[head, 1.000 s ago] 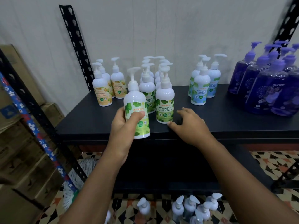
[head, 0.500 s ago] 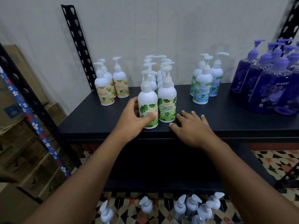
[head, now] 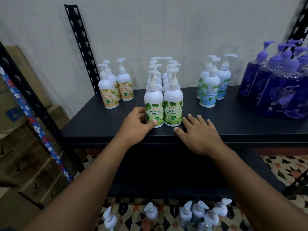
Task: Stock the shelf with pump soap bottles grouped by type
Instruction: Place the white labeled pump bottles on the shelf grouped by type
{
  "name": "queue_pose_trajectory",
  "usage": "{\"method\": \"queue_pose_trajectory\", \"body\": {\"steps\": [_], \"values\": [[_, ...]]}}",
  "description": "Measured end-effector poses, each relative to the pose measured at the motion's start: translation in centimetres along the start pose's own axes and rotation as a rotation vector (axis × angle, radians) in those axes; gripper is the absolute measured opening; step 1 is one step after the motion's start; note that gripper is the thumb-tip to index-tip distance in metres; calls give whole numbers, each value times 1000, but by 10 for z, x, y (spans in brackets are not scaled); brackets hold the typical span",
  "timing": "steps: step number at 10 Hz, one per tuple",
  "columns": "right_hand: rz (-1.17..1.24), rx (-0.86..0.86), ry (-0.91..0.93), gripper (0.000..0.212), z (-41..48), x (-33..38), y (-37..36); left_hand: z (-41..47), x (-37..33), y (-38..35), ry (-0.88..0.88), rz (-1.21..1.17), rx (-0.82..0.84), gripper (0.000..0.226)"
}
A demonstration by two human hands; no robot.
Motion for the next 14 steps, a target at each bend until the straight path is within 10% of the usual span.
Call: {"method": "queue_pose_trajectory", "body": {"steps": [5, 8, 11, 14], "values": [[92, -159, 22, 70, -5, -2, 1, -12, 2, 0, 30, 34, -49, 79], [443, -544, 154, 18, -81, 15, -4, -135, 24, 17, -44, -127, -335, 15], [593, -10, 366, 7, -123, 78, -130, -243, 134, -5, 372, -89, -263, 16], [508, 355, 201, 13, -143, 83, -272, -312, 254, -32, 683, 1, -198, 25]]}}
Point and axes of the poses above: each hand's wrist, its own z-axis towards the middle knuckle, its own y-axis out of the back of the hand, x = y × z, the point moved 4 cm from there along z, towards the middle knuckle, and after that the axes turned 1 degree about y, right-handed, at the moved point
